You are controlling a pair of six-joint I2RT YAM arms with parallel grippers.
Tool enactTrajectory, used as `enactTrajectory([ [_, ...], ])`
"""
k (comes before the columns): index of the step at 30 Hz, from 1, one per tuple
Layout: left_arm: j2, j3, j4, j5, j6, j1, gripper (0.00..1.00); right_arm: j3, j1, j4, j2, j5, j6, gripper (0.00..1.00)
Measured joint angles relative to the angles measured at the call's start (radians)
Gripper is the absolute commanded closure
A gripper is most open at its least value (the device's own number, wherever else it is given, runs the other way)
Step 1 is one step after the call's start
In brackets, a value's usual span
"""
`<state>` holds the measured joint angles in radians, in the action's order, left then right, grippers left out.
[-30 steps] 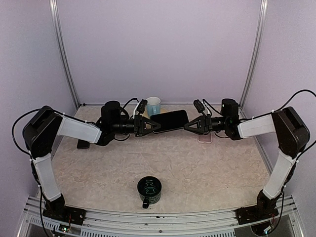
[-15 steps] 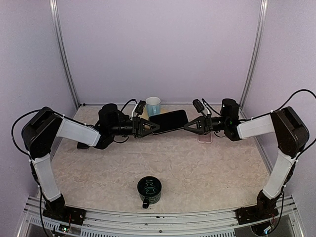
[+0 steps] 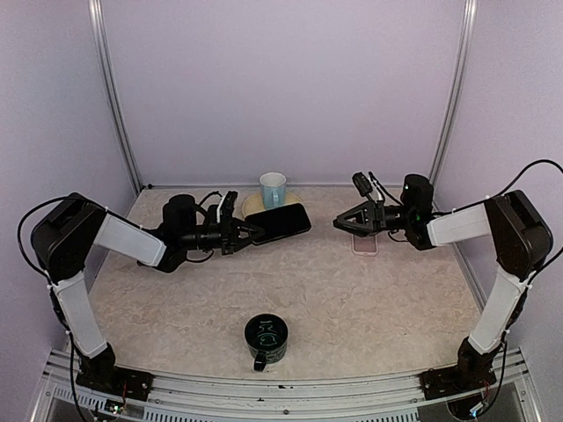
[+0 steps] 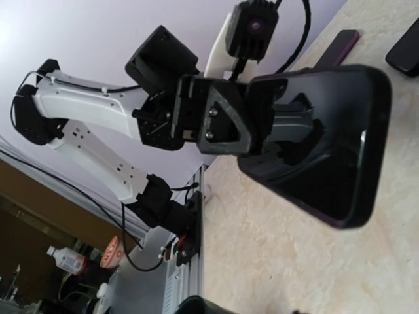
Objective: Put the phone into the phone case
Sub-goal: Press the top right corner of the phone case, then pass from the left arm to the right
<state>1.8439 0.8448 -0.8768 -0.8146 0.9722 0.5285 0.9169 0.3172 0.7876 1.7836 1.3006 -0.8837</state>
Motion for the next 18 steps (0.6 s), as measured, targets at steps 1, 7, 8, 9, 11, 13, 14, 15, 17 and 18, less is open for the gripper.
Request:
enactTrajectory([
  [1,-0.008,-0.01,0.01,0.011,-0.002,-0.003,1.0,0.0,0.0,-0.004,0.0,-0.002,0.003,0.48],
  [7,-0.083,-0.06,0.04,0.077,-0.011,-0.024,1.0,0.0,-0.003,-0.037,-0.003,-0.023,0.024,0.46],
  [8,-0.095,-0.069,0.041,0.092,-0.012,-0.031,1.0,0.0,-0.004,-0.042,-0.003,-0.027,0.027,0.46],
  [9,-0.106,-0.077,0.042,0.106,-0.012,-0.038,1.0,0.0,-0.005,-0.047,-0.004,-0.029,0.031,0.45],
  [11,-0.125,-0.093,0.047,0.137,-0.012,-0.052,1.0,0.0,-0.006,-0.067,-0.007,-0.041,0.042,0.44],
  [13,-0.136,-0.106,0.049,0.165,-0.011,-0.065,1.0,0.0,-0.006,-0.087,-0.01,-0.05,0.054,0.42],
  [14,-0.14,-0.113,0.052,0.18,-0.011,-0.071,1.0,0.0,-0.007,-0.095,-0.011,-0.054,0.058,0.42],
  [15,-0.144,-0.119,0.058,0.196,-0.011,-0.077,1.0,0.0,-0.008,-0.102,-0.011,-0.058,0.063,0.41],
  [17,-0.154,-0.135,0.065,0.227,-0.009,-0.087,1.0,0.0,-0.011,-0.114,-0.013,-0.065,0.07,0.39],
  [18,-0.159,-0.147,0.068,0.244,-0.007,-0.093,1.0,0.0,-0.013,-0.12,-0.014,-0.068,0.073,0.38],
])
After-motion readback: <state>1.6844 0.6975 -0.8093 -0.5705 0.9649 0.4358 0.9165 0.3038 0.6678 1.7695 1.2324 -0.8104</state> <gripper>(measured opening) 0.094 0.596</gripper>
